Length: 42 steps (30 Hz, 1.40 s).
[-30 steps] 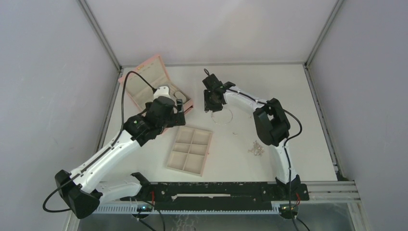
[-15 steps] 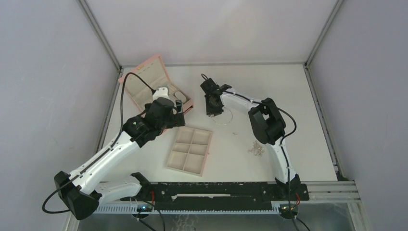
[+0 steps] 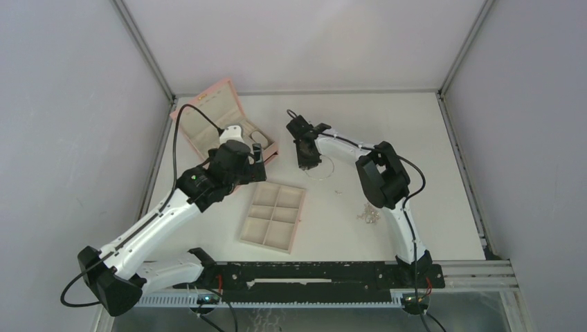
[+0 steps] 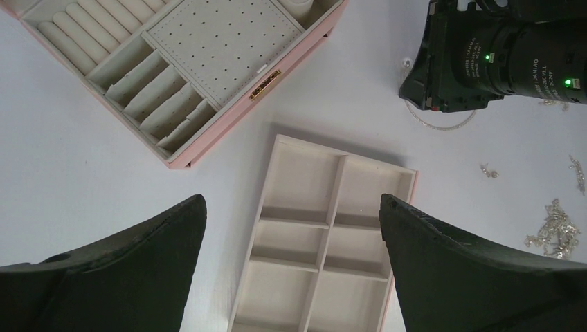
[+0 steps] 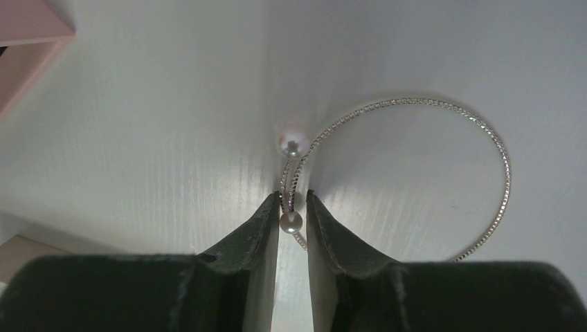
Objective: Organize the mixed jewelry
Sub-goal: Pick up the jewelry from the center of the board.
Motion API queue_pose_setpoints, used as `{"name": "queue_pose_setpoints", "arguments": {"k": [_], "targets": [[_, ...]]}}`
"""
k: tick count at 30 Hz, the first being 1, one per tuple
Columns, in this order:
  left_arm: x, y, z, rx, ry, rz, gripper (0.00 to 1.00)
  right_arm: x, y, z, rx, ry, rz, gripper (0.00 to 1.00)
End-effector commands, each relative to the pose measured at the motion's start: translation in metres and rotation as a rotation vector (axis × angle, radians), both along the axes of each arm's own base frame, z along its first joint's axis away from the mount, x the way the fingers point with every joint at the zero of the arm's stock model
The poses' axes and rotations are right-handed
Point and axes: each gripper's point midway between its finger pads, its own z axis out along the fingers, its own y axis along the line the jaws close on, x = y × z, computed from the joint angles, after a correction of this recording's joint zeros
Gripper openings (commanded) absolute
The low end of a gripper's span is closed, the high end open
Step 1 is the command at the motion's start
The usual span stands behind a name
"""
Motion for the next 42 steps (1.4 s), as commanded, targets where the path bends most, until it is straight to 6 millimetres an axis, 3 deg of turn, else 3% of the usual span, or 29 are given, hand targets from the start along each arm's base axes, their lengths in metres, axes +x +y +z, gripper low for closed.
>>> {"name": "queue_pose_setpoints", "arguments": {"k": [1, 5, 9, 14, 18, 24, 29, 34, 39, 42], "targets": [[0.002, -0.002, 0.007, -0.04, -0.026, 0.007, 1.0, -0.001, -0.007, 0.006, -0.043, -0.029, 0.021, 0.21], [0.004, -0.003, 0.009, -0.034, -0.031, 0.002, 1.0, 0.001, -0.007, 0.026, -0.015, -0.068, 0.029, 0.01], [0.006, 0.002, 0.014, 0.005, -0.041, 0.002, 1.0, -0.005, -0.008, 0.054, 0.057, -0.087, 0.117, 0.0], [0.013, 0.016, 0.017, 0.043, 0.002, 0.012, 1.0, -0.043, -0.005, 0.095, 0.143, -0.216, 0.442, 0.0], [0.023, 0.017, 0.024, -0.047, 0.006, -0.006, 1.0, -0.062, -0.011, 0.096, 0.124, -0.214, 0.52, 0.0], [0.028, 0.019, 0.023, -0.046, 0.013, -0.003, 1.0, -0.075, 0.003, 0.097, 0.206, -0.191, 0.543, 0.0], [0.029, 0.004, 0.026, -0.125, 0.023, -0.048, 1.0, -0.08, 0.009, 0.112, 0.213, -0.238, 0.58, 0.0], [0.042, -0.007, 0.045, -0.29, 0.044, -0.114, 1.0, -0.09, 0.011, 0.147, 0.251, -0.307, 0.623, 0.0], [0.056, -0.033, 0.061, -0.547, 0.093, -0.232, 0.99, -0.117, 0.02, 0.177, 0.321, -0.34, 0.731, 0.0], [0.06, -0.053, 0.057, -0.656, 0.171, -0.311, 0.96, -0.137, 0.026, 0.189, 0.366, -0.337, 0.786, 0.0]]}}
